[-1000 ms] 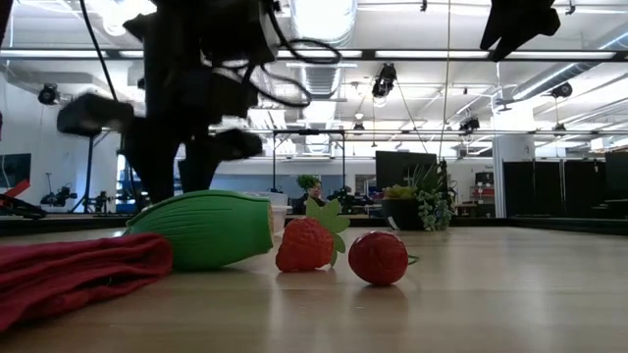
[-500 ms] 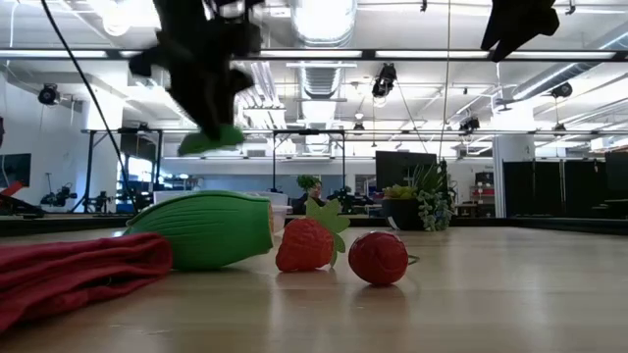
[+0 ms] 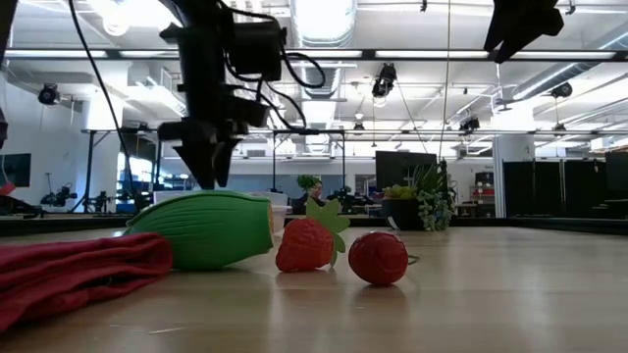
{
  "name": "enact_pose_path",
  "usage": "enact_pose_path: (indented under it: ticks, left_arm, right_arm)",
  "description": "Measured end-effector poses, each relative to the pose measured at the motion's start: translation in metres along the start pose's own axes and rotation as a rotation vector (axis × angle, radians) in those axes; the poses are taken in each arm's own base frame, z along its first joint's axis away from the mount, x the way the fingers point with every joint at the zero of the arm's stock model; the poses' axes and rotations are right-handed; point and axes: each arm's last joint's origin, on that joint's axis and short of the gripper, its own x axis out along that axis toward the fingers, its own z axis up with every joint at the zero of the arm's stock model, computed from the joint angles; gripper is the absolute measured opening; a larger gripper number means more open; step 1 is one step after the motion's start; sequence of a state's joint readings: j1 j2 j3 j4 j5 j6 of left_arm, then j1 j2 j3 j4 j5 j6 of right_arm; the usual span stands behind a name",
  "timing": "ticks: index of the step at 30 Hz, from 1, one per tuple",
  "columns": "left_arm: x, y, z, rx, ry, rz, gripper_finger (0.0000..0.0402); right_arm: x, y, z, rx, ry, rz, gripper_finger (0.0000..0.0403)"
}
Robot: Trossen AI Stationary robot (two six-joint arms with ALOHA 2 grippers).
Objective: Pick and placing Produce into tupperware
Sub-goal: Put the green corn into the transparent bin
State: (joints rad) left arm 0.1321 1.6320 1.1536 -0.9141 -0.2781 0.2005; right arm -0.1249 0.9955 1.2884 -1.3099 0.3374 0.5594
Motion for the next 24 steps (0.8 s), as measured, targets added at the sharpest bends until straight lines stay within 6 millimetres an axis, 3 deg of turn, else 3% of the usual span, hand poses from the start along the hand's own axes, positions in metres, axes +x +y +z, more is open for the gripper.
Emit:
enact_pose_path:
  ticks: [2, 4, 8, 11, 13, 17, 21, 24]
  left_arm:
    - [-0.019, -0.007, -0.001, 0.011, -0.004, -0.034, 0.0242]
    - [-0.049, -0.018, -0.002, 0.011, -0.072, -0.111, 0.0253]
    - [-0.114, -0.040, 0.000, -0.116, -0.347, -0.249, 0.0258]
    - [-0.147, -0.057, 0.003, -0.257, -0.590, -0.297, 0.0259]
    - [-0.156, -0.066, 0.005, -0.394, -0.654, -0.317, 0.0262]
    - [-0.146, -0.085, 0.011, -0.540, -0.583, -0.351, 0.0278]
    - [-0.144, -0.120, 0.026, -0.500, -0.574, -0.455, 0.0288]
    - [-0.148, -0.146, 0.042, -0.335, -0.607, -0.440, 0.0289]
  right_arm:
    - [0.000, 0.000, 0.000, -0.001, 0.003, -0.001, 0.0226]
    - [0.000, 0.000, -0.001, -0.003, 0.006, -0.003, 0.0226]
    - [0.000, -0.001, -0.002, -0.020, 0.022, -0.013, 0.0226]
    - [0.000, -0.001, -0.002, -0.044, 0.021, -0.012, 0.0226]
    - [0.000, -0.001, -0.002, -0.057, 0.021, -0.012, 0.0226]
    - [0.000, -0.001, -0.002, -0.090, 0.021, -0.011, 0.0226]
    - [0.000, -0.001, -0.002, -0.124, 0.024, -0.008, 0.0226]
    - [0.000, -0.001, -0.002, -0.149, 0.024, -0.007, 0.0226]
